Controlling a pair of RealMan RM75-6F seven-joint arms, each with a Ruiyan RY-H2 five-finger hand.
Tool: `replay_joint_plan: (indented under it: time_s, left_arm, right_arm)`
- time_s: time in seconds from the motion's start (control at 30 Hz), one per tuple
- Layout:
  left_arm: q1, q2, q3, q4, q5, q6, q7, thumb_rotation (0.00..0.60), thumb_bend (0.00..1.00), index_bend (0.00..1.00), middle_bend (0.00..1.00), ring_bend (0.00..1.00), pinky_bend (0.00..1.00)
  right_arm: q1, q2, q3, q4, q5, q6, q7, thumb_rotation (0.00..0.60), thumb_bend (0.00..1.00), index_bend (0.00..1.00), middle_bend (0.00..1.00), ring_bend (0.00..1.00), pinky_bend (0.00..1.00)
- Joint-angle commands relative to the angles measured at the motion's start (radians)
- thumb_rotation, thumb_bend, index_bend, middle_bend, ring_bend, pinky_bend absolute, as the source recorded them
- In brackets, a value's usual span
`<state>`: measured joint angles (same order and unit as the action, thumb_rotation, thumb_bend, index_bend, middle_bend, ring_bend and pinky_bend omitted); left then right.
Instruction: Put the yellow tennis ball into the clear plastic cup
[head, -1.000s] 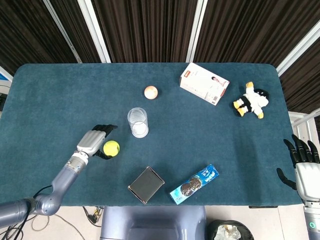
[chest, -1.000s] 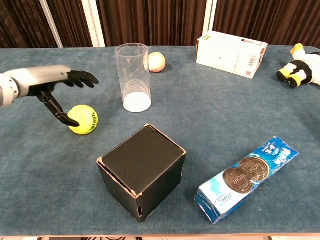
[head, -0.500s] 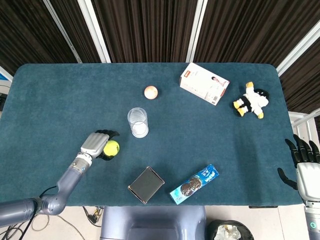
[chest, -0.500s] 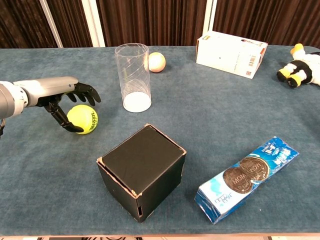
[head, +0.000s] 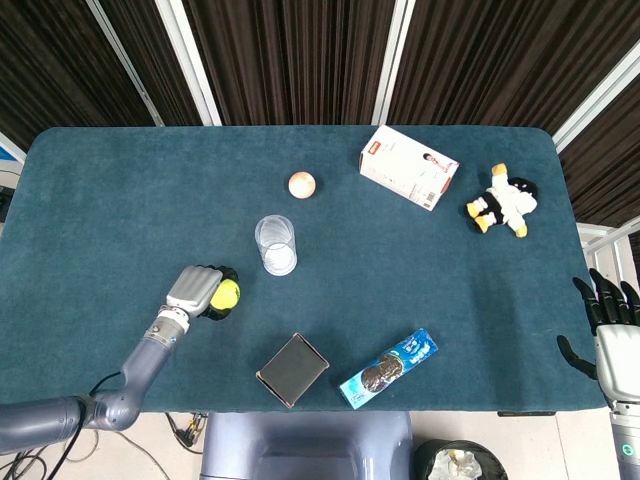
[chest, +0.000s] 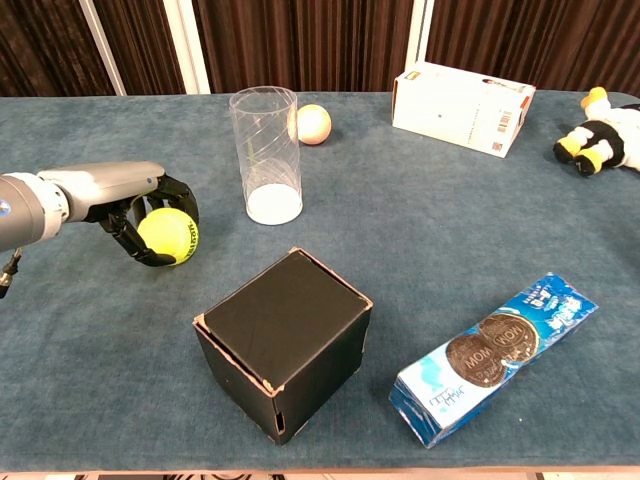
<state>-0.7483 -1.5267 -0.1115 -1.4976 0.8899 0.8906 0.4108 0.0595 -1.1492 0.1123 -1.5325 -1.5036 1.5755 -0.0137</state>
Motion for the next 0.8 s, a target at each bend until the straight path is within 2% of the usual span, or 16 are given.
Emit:
replay_joint_plan:
  time_s: [0.03,0.2,0.5,0.67,0.8]
  left_arm:
    - [0.002,-0.005,0.003,0.003,0.006,0.016,0.006,0.600,0.34,0.40,0.46,0.37,0.40]
    - [0.016,0.026,-0.006,-0.037,0.033,0.045,-0.018,0.600,0.34,0.38,0.44,0.36,0.37]
    - [0.067,0.196,-0.044,-0.222,0.176,0.144,-0.115,0.600,0.34,0.37,0.44,0.36,0.36]
    - [0.069,0.242,-0.103,-0.278,0.220,0.184,-0.179,0.600,0.34,0.37,0.45,0.36,0.36]
    - [0.029,0.260,-0.164,-0.301,0.211,0.169,-0.193,0.600,0.34,0.37,0.45,0.36,0.35]
  right_arm:
    - [-0.001,0.001,0.000,-0.001,0.001,0.001,0.001,0.600,0.35,0.13,0.04,0.10,0.01]
    - [-0.002,0.002,0.001,-0.001,0.001,0.003,0.005,0.600,0.35,0.13,0.04,0.10,0.01]
    - [-0.001,0.001,-0.001,-0.003,-0.002,0.000,0.001,0.600,0.35,0.13,0.04,0.10,0.01]
    - [0.000,-0.001,0.000,-0.003,-0.002,0.000,-0.001,0.600,0.35,0.13,0.04,0.10,0.01]
    - [-0.002,0.000,0.003,-0.001,0.001,0.004,0.004,0.600,0.35,0.13,0.03,0.10,0.01]
